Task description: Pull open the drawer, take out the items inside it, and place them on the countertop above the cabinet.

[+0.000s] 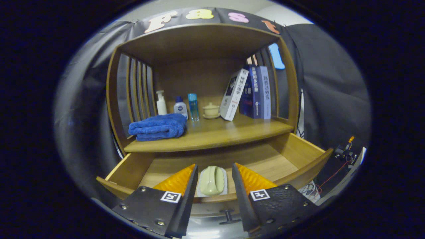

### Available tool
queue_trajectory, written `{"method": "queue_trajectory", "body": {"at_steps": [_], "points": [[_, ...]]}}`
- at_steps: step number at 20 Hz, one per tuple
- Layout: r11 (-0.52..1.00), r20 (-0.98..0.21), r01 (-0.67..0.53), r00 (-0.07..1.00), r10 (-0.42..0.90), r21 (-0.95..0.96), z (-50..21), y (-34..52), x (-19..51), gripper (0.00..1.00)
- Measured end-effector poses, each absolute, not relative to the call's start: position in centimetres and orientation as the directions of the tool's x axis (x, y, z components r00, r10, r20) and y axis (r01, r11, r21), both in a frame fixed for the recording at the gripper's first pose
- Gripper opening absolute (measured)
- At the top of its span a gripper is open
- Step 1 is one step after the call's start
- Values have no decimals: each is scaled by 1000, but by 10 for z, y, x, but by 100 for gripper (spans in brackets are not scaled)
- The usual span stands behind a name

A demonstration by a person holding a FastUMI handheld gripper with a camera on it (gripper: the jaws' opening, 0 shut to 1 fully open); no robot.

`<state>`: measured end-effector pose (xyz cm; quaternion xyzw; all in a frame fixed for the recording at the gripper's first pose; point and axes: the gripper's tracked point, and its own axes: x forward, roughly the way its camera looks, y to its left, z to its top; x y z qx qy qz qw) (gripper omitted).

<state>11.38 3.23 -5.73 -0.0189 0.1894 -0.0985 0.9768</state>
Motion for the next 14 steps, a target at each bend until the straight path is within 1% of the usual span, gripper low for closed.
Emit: {"method": "queue_trajectory", "body": {"at_steps": [5,9,14], "points": [[976,-510,174,832,-217,-130,-85,39,146,61],[968,-646,180,721,-251,-174,-118,34,156,61],[954,-740,189,602,-300,-233,-149,24,157,62]]}}
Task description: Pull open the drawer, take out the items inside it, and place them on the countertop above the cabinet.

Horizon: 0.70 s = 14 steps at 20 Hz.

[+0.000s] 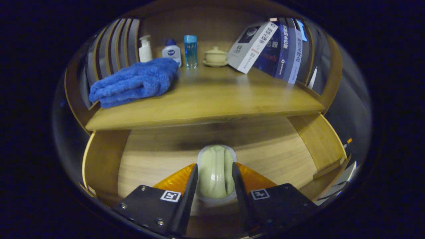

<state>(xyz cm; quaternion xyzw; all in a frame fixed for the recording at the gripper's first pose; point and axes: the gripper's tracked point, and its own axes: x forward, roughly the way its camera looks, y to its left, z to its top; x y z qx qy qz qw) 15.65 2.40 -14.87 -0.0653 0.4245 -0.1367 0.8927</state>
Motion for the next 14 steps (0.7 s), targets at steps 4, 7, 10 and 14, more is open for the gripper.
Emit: {"method": "queue_trajectory", "body": {"at_steps": [4,7,10,14], "points": [[951,-764,214,567,-307,-223,-155,18,161,58],[950,-761,235,571,-308,-207,-154,16,162,58],[952,-750,242,590,-299,-189,-152,15,165,19],[956,-737,254,616,-278,-148,-152,19,166,11]]}}
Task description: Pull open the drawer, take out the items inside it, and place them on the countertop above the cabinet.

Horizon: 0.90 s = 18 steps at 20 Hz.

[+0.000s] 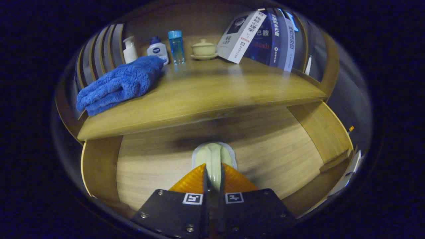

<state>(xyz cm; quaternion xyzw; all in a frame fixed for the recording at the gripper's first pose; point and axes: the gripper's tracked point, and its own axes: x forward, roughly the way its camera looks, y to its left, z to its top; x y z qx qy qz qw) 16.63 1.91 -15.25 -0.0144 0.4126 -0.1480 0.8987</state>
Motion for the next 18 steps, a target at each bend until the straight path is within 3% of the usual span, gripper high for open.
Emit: {"method": "queue_trajectory", "body": {"at_steps": [8,18], "points": [[960,-691,247,672,-266,-129,-121,20,158,11],[940,-532,288,775,-341,-183,-29,16,142,10]]}}
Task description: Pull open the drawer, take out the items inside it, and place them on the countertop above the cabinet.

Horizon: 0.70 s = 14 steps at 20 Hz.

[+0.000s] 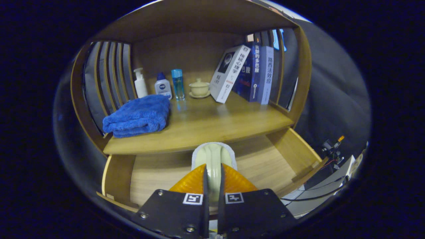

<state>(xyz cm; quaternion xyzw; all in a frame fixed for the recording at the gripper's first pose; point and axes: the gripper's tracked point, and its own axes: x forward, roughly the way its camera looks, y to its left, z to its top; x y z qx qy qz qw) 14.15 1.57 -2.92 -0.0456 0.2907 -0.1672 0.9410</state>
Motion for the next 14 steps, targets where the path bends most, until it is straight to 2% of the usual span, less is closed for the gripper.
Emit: {"method": "queue_trajectory", "body": {"at_steps": [5,14], "points": [[945,-445,286,833,-327,-158,14,24,163,10],[967,-441,209,861,-252,-146,15,38,238,11]]}}
